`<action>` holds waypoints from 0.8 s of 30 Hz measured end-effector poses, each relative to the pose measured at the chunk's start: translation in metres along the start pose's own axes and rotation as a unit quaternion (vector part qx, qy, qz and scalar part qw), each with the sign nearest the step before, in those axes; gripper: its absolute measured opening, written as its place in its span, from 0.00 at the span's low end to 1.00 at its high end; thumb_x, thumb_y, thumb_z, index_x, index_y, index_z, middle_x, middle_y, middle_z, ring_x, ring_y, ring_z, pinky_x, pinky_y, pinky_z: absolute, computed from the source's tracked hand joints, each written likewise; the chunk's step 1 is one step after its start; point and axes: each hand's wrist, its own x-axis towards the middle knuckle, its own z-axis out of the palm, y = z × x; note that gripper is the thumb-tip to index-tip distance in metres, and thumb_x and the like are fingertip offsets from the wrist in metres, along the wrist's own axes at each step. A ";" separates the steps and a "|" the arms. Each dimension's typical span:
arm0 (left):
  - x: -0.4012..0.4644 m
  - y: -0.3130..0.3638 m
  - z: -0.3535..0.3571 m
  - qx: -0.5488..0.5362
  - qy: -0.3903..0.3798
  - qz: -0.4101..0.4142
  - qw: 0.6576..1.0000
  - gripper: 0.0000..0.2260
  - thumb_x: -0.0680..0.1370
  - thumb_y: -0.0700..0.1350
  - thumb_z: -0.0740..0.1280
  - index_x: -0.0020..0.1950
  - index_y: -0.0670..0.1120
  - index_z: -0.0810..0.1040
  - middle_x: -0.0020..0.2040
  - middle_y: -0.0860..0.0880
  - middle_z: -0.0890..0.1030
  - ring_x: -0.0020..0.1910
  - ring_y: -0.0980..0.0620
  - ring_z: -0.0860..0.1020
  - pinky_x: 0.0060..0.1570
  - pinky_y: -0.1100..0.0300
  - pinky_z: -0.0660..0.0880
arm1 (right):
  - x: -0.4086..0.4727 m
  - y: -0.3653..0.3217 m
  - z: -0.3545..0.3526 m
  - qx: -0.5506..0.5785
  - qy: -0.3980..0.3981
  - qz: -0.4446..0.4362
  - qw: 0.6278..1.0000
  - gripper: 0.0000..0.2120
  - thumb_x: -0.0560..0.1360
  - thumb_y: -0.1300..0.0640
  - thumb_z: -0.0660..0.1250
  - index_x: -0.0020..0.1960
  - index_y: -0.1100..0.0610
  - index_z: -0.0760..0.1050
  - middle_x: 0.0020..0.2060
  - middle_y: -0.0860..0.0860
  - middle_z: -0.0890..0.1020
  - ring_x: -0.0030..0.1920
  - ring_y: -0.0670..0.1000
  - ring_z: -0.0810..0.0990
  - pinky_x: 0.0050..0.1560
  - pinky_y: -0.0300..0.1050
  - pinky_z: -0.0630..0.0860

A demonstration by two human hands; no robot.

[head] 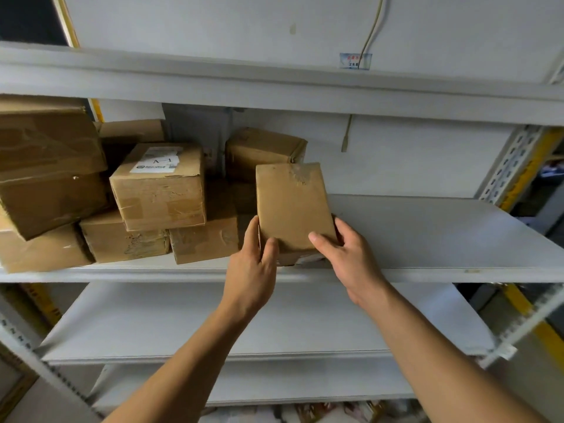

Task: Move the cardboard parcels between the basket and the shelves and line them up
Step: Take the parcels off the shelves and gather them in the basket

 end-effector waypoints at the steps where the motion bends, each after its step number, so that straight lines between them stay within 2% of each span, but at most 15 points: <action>1: -0.001 -0.001 0.001 -0.005 -0.011 0.007 1.000 0.25 0.88 0.53 0.57 0.84 0.55 0.57 0.59 0.56 0.78 0.46 0.60 0.79 0.50 0.61 0.78 | -0.004 0.001 -0.002 0.007 0.009 0.000 1.000 0.19 0.77 0.50 0.73 0.67 0.49 0.80 0.58 0.45 0.87 0.61 0.49 0.85 0.68 0.59 0.78; 3: -0.002 -0.003 0.004 -0.018 -0.034 0.023 0.999 0.25 0.87 0.53 0.58 0.85 0.56 0.56 0.62 0.56 0.78 0.48 0.64 0.78 0.51 0.65 0.77 | -0.013 0.003 -0.008 0.020 0.033 0.004 0.999 0.20 0.78 0.52 0.74 0.69 0.50 0.79 0.60 0.46 0.87 0.62 0.50 0.84 0.70 0.59 0.78; 6: 0.000 -0.005 0.018 -0.035 -0.068 0.046 0.996 0.25 0.87 0.53 0.59 0.85 0.57 0.57 0.66 0.52 0.80 0.56 0.56 0.81 0.58 0.53 0.79 | -0.031 0.007 -0.025 0.031 0.069 0.013 0.997 0.20 0.80 0.56 0.74 0.71 0.50 0.78 0.61 0.47 0.86 0.63 0.49 0.84 0.69 0.54 0.78; 7: -0.001 -0.004 0.025 -0.039 -0.081 0.051 0.995 0.25 0.87 0.52 0.59 0.85 0.57 0.58 0.66 0.52 0.80 0.57 0.55 0.80 0.59 0.54 0.79 | -0.039 0.008 -0.032 0.038 0.084 0.016 0.996 0.21 0.80 0.56 0.74 0.72 0.50 0.77 0.61 0.46 0.86 0.63 0.48 0.84 0.68 0.52 0.79; 8: -0.002 -0.002 0.033 -0.044 -0.098 0.057 0.993 0.25 0.87 0.52 0.59 0.84 0.56 0.58 0.66 0.53 0.79 0.58 0.58 0.78 0.58 0.58 0.77 | -0.048 0.010 -0.040 0.042 0.099 0.018 0.994 0.22 0.80 0.56 0.75 0.73 0.49 0.76 0.61 0.46 0.86 0.63 0.47 0.84 0.66 0.50 0.79; 10: -0.008 0.007 0.051 -0.053 -0.131 0.070 0.987 0.25 0.87 0.49 0.60 0.84 0.54 0.59 0.66 0.56 0.76 0.58 0.66 0.74 0.55 0.74 0.71 | -0.068 0.016 -0.058 0.046 0.130 0.028 0.990 0.24 0.79 0.56 0.75 0.74 0.49 0.75 0.62 0.45 0.85 0.63 0.45 0.83 0.65 0.45 0.80; 11: -0.012 0.010 0.062 -0.056 -0.146 0.077 0.985 0.25 0.87 0.49 0.60 0.84 0.54 0.60 0.66 0.56 0.75 0.58 0.67 0.73 0.53 0.78 0.69 | -0.080 0.018 -0.068 0.048 0.146 0.034 0.988 0.25 0.79 0.56 0.75 0.75 0.49 0.74 0.63 0.44 0.85 0.63 0.44 0.83 0.65 0.44 0.79; 12: -0.018 0.015 0.073 -0.060 -0.163 0.083 0.981 0.24 0.87 0.49 0.61 0.84 0.54 0.61 0.66 0.56 0.76 0.58 0.67 0.74 0.53 0.77 0.69 | -0.092 0.021 -0.079 0.047 0.164 0.042 0.984 0.26 0.79 0.56 0.75 0.75 0.48 0.73 0.63 0.44 0.84 0.64 0.44 0.83 0.65 0.44 0.79; 15: -0.039 0.031 0.109 -0.067 -0.229 0.097 0.966 0.25 0.86 0.53 0.59 0.83 0.58 0.60 0.70 0.54 0.78 0.63 0.56 0.76 0.60 0.61 0.73 | -0.132 0.028 -0.114 0.047 0.225 0.065 0.971 0.28 0.78 0.55 0.76 0.76 0.44 0.72 0.64 0.42 0.84 0.64 0.42 0.82 0.64 0.41 0.79; 17: -0.057 0.044 0.134 -0.065 -0.271 0.102 0.955 0.25 0.87 0.51 0.59 0.84 0.60 0.59 0.73 0.57 0.75 0.67 0.58 0.74 0.65 0.61 0.69 | -0.162 0.031 -0.135 0.059 0.270 0.075 0.958 0.27 0.78 0.56 0.76 0.72 0.39 0.73 0.62 0.40 0.84 0.62 0.40 0.83 0.59 0.35 0.79; 19: -0.079 0.057 0.160 -0.060 -0.311 0.110 0.942 0.25 0.87 0.50 0.59 0.84 0.62 0.57 0.70 0.63 0.73 0.65 0.63 0.72 0.64 0.65 0.66 | -0.194 0.038 -0.157 0.071 0.312 0.083 0.944 0.25 0.78 0.58 0.76 0.68 0.36 0.73 0.61 0.39 0.85 0.62 0.40 0.83 0.59 0.35 0.80; 21: -0.106 0.068 0.188 -0.052 -0.355 0.120 0.926 0.25 0.87 0.51 0.58 0.83 0.64 0.57 0.67 0.66 0.74 0.61 0.62 0.74 0.57 0.71 0.67 | -0.229 0.048 -0.179 0.079 0.352 0.094 0.928 0.25 0.79 0.60 0.75 0.66 0.37 0.74 0.61 0.39 0.85 0.62 0.42 0.83 0.63 0.40 0.79; 23: -0.136 0.074 0.220 -0.047 -0.394 0.117 0.911 0.24 0.87 0.52 0.58 0.83 0.64 0.57 0.68 0.62 0.77 0.58 0.59 0.79 0.52 0.76 0.68 | -0.270 0.059 -0.204 0.084 0.391 0.108 0.910 0.26 0.79 0.60 0.75 0.69 0.39 0.74 0.61 0.39 0.85 0.62 0.42 0.83 0.65 0.43 0.78; 24: -0.154 0.077 0.236 -0.046 -0.411 0.110 0.904 0.24 0.87 0.53 0.58 0.83 0.63 0.57 0.68 0.59 0.78 0.55 0.60 0.80 0.51 0.75 0.69 | -0.292 0.062 -0.217 0.084 0.407 0.116 0.902 0.26 0.79 0.60 0.75 0.72 0.42 0.73 0.61 0.40 0.85 0.62 0.42 0.83 0.66 0.44 0.78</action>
